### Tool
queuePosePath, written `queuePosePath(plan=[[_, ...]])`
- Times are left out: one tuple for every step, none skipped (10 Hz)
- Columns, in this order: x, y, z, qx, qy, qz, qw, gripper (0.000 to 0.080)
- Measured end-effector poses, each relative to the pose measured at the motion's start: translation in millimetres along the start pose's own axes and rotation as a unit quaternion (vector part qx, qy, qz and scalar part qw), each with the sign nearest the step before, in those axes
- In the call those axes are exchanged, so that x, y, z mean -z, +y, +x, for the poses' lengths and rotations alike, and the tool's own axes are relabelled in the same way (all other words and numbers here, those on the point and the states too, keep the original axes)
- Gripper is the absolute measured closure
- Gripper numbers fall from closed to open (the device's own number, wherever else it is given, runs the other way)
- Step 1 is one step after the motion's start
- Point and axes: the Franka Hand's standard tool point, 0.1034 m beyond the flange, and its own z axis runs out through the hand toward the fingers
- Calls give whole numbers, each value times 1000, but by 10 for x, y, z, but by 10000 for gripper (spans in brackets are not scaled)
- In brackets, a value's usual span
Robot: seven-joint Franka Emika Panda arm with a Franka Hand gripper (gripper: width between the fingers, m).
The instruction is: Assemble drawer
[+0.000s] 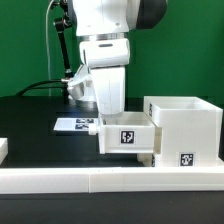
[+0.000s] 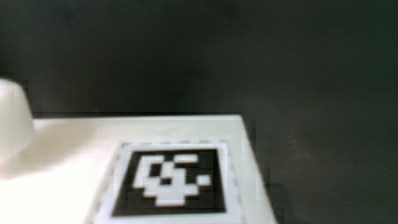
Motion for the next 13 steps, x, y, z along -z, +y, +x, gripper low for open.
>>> queuePosePath(plan=[[1, 3, 0, 0, 0, 0, 1000, 757], [-4, 1, 0, 0, 0, 1, 1000, 757], [-12, -3, 0, -1, 1, 1, 1000, 757], [-17, -5, -2, -4, 1, 2, 1000, 757], [-20, -7, -6, -4, 1, 2, 1000, 757], [-22, -9, -8, -4, 1, 2, 1000, 757], [-23, -9, 7, 0, 1, 2, 1000, 757], [-22, -7, 52, 9, 2, 3, 1000, 757], [-19, -6, 74, 16, 3, 4, 1000, 757], [-16, -4, 78, 15, 3, 4, 1000, 757], [-11, 2, 81, 14, 3, 3, 1000, 757], [-10, 4, 95, 13, 3, 3, 1000, 757], [-15, 3, 97, 10, 3, 3, 1000, 757]])
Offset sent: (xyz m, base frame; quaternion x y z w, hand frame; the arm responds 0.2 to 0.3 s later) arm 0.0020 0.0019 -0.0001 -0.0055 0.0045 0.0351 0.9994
